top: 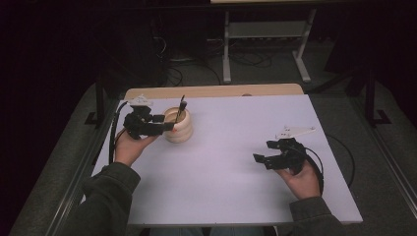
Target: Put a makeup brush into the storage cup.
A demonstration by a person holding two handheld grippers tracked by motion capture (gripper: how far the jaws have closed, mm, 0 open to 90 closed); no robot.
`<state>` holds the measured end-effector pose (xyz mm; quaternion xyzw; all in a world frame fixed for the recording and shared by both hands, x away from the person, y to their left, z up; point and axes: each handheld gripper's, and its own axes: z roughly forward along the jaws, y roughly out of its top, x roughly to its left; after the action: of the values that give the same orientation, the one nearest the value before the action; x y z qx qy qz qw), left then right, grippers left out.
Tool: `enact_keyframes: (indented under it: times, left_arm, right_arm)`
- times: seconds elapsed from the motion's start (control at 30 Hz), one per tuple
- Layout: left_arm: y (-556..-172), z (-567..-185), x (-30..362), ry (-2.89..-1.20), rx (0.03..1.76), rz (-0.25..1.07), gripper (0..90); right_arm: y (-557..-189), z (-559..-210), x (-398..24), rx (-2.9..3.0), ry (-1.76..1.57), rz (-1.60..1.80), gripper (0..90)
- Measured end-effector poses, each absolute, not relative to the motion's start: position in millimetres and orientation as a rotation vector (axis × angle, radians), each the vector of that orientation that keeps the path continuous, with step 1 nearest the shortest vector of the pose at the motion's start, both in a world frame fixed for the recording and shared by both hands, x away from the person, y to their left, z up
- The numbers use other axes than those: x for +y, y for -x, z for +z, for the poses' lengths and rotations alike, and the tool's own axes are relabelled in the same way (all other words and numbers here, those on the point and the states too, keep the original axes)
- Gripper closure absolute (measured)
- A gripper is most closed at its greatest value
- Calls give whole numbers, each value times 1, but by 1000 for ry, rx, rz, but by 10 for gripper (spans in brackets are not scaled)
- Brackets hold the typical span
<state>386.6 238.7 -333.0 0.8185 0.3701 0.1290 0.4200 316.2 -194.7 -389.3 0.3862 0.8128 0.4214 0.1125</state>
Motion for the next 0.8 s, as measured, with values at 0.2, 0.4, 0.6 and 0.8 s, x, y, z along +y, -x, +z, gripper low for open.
enact_keyframes:
  times: [0.2,0.4,0.6,0.8]
  left_arm:
    - [-380,-337,243,-2048,937,322,430]
    - [-373,-338,245,-2055,921,327,413]
    - [-366,-342,246,-2049,918,322,391]
    - [-356,-347,249,-2048,932,322,372]
  right_arm:
    - [-316,-390,-193,2390,-1135,1220,254]
    - [-316,-391,-193,2389,-1124,1215,253]
    - [-315,-391,-191,2389,-1111,1209,253]
    - [-314,-391,-191,2383,-1119,1213,253]
